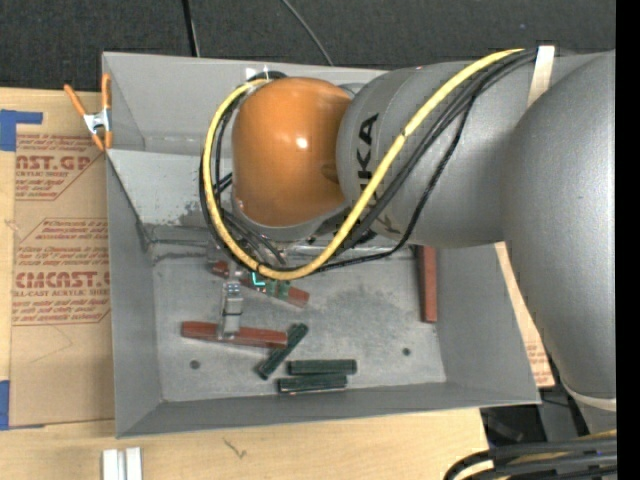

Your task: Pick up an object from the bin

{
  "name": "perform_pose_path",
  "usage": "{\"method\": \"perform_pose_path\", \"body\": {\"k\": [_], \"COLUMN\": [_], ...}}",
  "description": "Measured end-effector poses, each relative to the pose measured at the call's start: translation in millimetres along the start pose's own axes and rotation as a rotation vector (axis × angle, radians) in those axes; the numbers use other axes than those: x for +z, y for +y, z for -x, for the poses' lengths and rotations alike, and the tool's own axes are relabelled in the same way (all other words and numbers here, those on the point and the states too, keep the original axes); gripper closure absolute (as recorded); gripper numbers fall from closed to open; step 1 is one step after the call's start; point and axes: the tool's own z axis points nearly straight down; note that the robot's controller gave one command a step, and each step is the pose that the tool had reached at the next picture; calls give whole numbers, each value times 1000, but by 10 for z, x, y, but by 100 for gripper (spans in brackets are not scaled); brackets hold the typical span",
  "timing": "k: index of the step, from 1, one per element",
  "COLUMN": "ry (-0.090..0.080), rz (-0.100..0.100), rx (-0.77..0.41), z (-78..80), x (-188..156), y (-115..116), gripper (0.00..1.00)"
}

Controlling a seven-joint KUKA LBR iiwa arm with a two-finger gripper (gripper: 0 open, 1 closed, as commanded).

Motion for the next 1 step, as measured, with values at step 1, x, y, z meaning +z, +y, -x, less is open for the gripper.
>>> {"method": "perform_pose_path", "body": {"k": [1], "ry": [-7], "rz": [1], "rx": [2], "z": [20], "x": [-44], "y": [-11], "gripper": [0]}}
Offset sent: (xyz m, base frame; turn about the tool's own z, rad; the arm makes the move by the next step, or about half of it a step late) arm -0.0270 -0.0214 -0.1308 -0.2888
